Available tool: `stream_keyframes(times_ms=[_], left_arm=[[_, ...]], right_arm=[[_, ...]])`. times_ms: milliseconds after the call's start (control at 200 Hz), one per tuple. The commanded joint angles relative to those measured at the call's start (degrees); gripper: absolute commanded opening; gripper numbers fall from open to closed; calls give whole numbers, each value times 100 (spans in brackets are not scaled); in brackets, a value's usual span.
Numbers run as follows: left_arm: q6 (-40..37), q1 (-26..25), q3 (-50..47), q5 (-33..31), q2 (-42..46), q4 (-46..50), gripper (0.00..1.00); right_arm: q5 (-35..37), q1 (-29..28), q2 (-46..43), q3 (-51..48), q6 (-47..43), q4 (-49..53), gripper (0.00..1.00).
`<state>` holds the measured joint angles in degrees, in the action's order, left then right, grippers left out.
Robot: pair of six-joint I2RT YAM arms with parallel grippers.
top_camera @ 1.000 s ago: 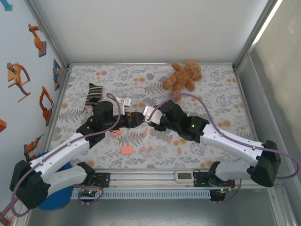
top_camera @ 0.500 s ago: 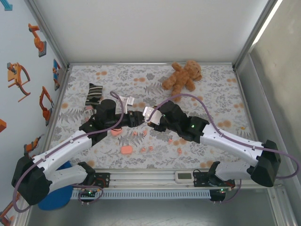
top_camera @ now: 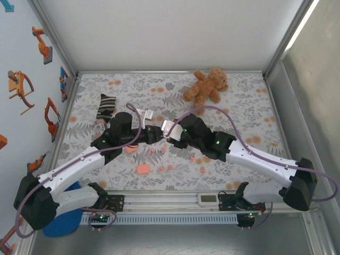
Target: Insert wireless bluetooth earbuds into charging case
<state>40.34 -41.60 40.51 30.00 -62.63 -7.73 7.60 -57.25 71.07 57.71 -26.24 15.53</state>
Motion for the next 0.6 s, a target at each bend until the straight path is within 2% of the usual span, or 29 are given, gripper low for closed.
stream_keyframes(times_ms=[0,95,200,401,596], left_arm=[[-43,-26,124,40,124,-149,20],[-85,-24,48,-84,210,-150,19],[-160,-29,-58,-268,356,-167,17],[-540,3,-349,-799,788,-153,10],[-978,192,-673,-1254,1193,-310,1]], right_arm=[[141,-45,-119,127,135,-155,54],[26,-30,-188,84,195,-173,68],[-245,51,-302,22,330,-186,78],[-1209,436,-636,-231,806,-362,85],[-3076,1392,-1125,-776,1737,-1020,88]])
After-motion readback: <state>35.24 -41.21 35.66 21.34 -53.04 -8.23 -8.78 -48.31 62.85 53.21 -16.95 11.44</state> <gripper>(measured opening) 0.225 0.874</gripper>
